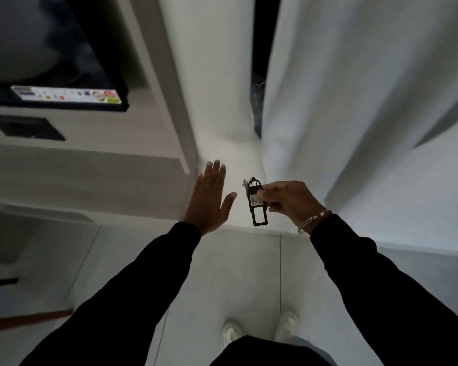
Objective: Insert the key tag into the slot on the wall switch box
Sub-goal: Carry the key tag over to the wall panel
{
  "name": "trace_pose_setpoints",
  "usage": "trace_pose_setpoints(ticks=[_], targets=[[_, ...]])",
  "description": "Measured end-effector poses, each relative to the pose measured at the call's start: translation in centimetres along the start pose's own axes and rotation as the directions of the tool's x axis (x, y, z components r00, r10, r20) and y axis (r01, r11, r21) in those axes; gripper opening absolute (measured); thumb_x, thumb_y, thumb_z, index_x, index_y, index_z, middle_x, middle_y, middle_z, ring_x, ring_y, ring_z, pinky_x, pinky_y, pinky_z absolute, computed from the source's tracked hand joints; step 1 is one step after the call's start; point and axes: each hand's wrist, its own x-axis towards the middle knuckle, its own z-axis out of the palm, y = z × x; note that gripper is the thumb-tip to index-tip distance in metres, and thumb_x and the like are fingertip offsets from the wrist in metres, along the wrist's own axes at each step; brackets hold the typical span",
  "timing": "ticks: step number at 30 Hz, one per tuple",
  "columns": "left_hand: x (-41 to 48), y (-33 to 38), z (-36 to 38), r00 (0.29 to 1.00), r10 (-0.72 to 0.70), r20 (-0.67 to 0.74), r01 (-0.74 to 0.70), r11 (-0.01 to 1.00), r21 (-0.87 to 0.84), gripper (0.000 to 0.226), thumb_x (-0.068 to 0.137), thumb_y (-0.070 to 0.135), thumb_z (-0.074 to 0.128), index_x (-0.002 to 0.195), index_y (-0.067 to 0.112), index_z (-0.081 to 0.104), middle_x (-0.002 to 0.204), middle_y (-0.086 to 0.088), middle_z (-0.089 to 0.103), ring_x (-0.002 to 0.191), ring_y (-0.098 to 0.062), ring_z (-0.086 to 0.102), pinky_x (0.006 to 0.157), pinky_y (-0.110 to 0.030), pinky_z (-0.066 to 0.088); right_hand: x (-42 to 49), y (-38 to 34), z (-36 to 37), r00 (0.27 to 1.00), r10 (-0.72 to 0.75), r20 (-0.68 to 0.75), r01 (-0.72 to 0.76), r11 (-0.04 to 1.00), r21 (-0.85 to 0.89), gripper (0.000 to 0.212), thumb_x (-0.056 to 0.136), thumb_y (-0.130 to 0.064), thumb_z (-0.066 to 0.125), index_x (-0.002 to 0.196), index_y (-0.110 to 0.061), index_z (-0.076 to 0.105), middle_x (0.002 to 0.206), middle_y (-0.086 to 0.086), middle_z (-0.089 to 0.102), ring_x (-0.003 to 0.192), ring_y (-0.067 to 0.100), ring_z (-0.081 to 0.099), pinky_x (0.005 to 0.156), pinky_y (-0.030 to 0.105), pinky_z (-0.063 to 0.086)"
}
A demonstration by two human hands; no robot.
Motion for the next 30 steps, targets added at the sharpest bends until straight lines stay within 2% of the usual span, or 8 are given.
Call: trace_pose_setpoints(ticks=[2,5,9,12,16,22,30], targets=[[1.3,3.4,0.1,0.997,0.071,-0.03,-0.072,0.997,-0.017,0.07,0.101,0.034,0.044,0.156,0.0,0.018,0.168,-0.019,0.011,0.157,-0.034,0.003,0.128,-0.054,0.012,-1.8,-0.2,-3.0,0.998,-0.049,-0.026,0.05,0.998,0.023,0.013,0.078,-0.006,0.073,0.091,-0.002,0.073,0.083,0.013,0.072,0.067,0.016,0.065,0.059,0.019,0.056],[3.0,8.7,0.6,0.99,0.12,-0.08,-0.121,0.992,-0.017,0.07,0.101,0.037,0.038,0.156,-0.001,0.017,0.168,-0.019,0.011,0.157,-0.035,0.003,0.129,-0.055,0.012,-4.8,-0.3,-7.8,0.991,-0.112,-0.07,0.117,0.992,0.057,0.008,0.08,-0.006,0.072,0.087,-0.007,0.074,0.084,0.011,0.073,0.073,0.018,0.067,0.066,0.023,0.058],[4.9,16.2,2.7,0.97,0.195,-0.147,-0.206,0.976,-0.064,0.072,0.1,0.042,0.032,0.156,-0.001,0.017,0.168,-0.019,0.012,0.157,-0.036,0.003,0.128,-0.054,0.009,-9.1,-0.5,-14.8,0.978,-0.144,-0.151,0.162,0.981,0.11,0.022,0.084,-0.008,0.068,0.103,0.004,0.068,0.092,0.017,0.069,0.08,0.023,0.063,0.076,0.032,0.058],[6.2,22.7,4.8,0.955,0.234,-0.181,-0.253,0.963,-0.088,0.073,0.1,0.042,0.032,0.157,0.001,0.014,0.169,-0.017,0.009,0.157,-0.034,0.0,0.128,-0.053,0.006,-12.3,-0.4,-20.5,0.973,-0.16,-0.164,0.186,0.97,0.157,0.023,0.086,-0.007,0.065,0.105,0.007,0.067,0.088,0.014,0.07,0.073,0.019,0.065,0.069,0.029,0.061],[7.5,32.4,8.0,0.933,0.296,-0.204,-0.321,0.942,-0.102,0.072,0.101,0.042,0.032,0.158,0.002,0.012,0.169,-0.017,0.007,0.157,-0.033,-0.002,0.128,-0.052,0.004,-16.7,0.1,-29.2,0.97,-0.177,-0.164,0.2,0.969,0.141,0.019,0.086,-0.006,0.064,0.102,0.004,0.068,0.087,0.012,0.071,0.068,0.013,0.07,0.06,0.023,0.057],[9.9,43.8,12.1,0.897,0.392,-0.204,-0.422,0.897,-0.134,0.072,0.1,0.04,0.036,0.157,0.001,0.014,0.168,-0.019,0.008,0.157,-0.034,0.0,0.129,-0.054,0.008,-21.0,0.7,-40.6,0.954,-0.201,-0.224,0.238,0.959,0.155,0.022,0.085,-0.007,0.066,0.104,0.004,0.068,0.095,0.014,0.072,0.08,0.019,0.07,0.07,0.028,0.06],[16.5,56.4,18.3,0.797,0.557,-0.234,-0.597,0.787,-0.158,0.07,0.102,0.034,0.041,0.157,-0.001,0.016,0.168,-0.021,0.01,0.157,-0.036,0.001,0.128,-0.053,0.008,-22.6,1.4,-53.8,0.902,-0.212,-0.377,0.29,0.943,0.164,0.019,0.083,-0.007,0.068,0.101,-0.001,0.07,0.096,0.013,0.073,0.084,0.021,0.071,0.076,0.031,0.061]])
